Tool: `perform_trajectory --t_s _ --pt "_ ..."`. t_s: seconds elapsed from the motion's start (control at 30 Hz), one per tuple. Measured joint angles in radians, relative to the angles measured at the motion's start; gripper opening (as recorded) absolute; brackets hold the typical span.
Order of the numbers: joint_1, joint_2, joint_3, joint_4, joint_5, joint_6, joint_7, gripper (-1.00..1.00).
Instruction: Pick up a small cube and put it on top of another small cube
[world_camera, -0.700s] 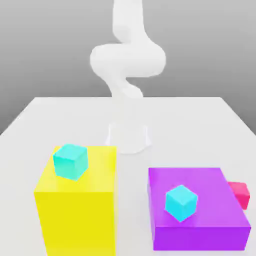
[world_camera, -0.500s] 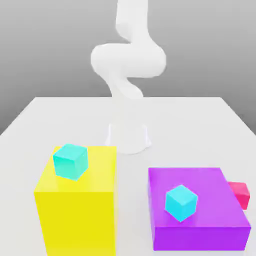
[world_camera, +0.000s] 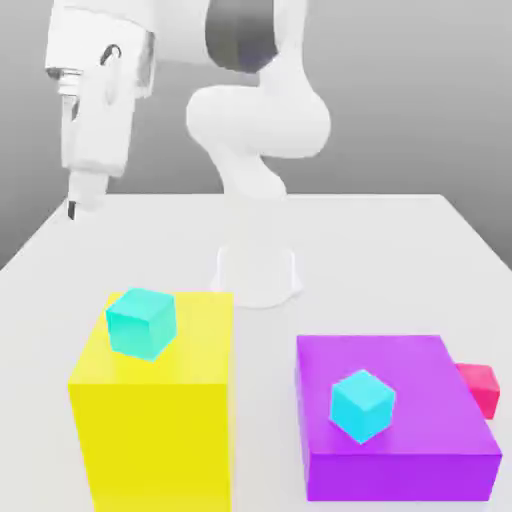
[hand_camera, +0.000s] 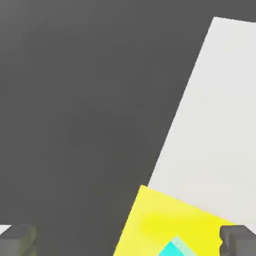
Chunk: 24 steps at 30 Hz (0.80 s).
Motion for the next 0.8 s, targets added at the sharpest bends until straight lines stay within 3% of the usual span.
perform_trajectory --t_s 0.53,0.8 --pt "-0.228 0.330 -0.023 -0.173 -0.019 0.200 0.696 0.00" --pt "-0.195 0.577 -0.087 -0.166 -0.050 0.392 0.831 0.00"
